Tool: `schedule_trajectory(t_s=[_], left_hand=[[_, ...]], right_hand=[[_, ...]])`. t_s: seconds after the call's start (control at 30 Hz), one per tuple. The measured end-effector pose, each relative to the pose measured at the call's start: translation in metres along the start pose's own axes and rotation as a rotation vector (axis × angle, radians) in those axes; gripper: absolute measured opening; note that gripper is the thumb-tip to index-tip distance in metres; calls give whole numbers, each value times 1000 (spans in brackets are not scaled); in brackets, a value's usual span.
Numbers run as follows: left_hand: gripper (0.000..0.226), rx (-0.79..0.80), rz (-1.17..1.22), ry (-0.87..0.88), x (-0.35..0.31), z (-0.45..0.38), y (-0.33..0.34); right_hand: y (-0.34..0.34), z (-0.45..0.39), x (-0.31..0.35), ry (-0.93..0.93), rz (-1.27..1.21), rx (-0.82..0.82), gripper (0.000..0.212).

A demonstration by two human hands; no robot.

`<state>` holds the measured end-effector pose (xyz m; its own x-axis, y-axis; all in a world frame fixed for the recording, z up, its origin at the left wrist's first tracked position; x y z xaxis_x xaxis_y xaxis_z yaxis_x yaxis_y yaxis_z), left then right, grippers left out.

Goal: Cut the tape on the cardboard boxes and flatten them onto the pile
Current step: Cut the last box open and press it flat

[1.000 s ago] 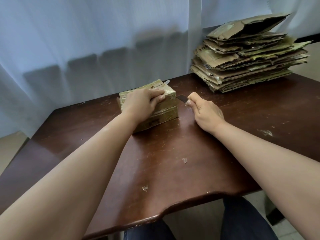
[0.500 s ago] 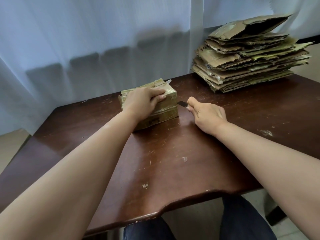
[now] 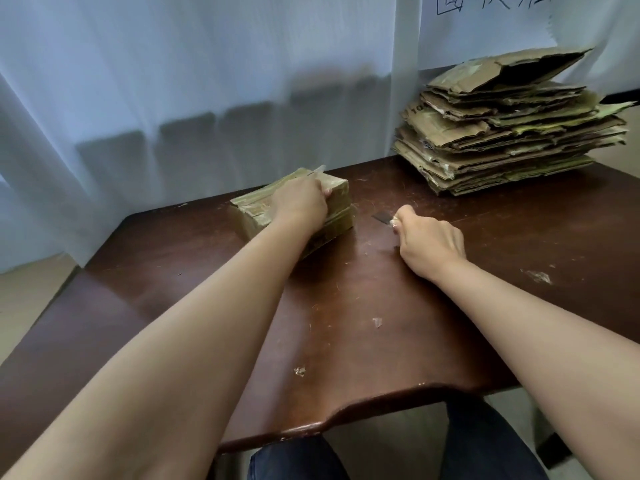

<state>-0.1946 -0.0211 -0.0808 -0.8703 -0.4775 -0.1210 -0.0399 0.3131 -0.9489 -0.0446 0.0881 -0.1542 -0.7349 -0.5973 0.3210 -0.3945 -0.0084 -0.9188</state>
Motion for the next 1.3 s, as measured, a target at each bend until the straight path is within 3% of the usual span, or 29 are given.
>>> schedule_trajectory(t_s=[0.1,0.2,0.27,0.33,0.4,0.57,0.7,0.83,1.03,1.3], left_hand=[[33,-19,443,-123,4,-13,-14],[30,-101,560,96,24,3,-41],[30,43,566,226,42,18,-52],[51,303,523,233,60,32,-54],[67,432,483,218,73,40,-48],[62,191,90,344,63,36,-20],[49,-52,-117,210,28,32,0],[48,-137,-124,158,12,24,11],[51,-186,148,165,14,21,23],[48,-179,124,177,17,20,27]], right_hand=[[-1,0,-1,10,-32,14,26],[0,0,-1,-4,-16,16,26],[0,0,0,-5,-9,14,26],[0,1,0,-5,-13,13,26],[-1,3,1,-13,-31,9,26],[-4,11,3,-34,-150,-25,19],[-8,20,4,-69,-219,-99,20],[-6,23,5,-123,-184,-109,21],[-2,17,8,-151,-167,-77,22],[0,13,8,-181,-189,-51,21]])
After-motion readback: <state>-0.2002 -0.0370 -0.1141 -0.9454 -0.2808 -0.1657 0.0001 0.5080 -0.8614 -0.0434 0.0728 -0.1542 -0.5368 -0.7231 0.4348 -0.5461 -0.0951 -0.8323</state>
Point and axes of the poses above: each hand's wrist, its own z-axis away from the middle knuckle, its own y-axis out of the palm, x = y × z, the point moved 1 cm from there along -z, towards the middle knuckle, and after that the axes turned 14 degrees about y, right-handed, at the moved point
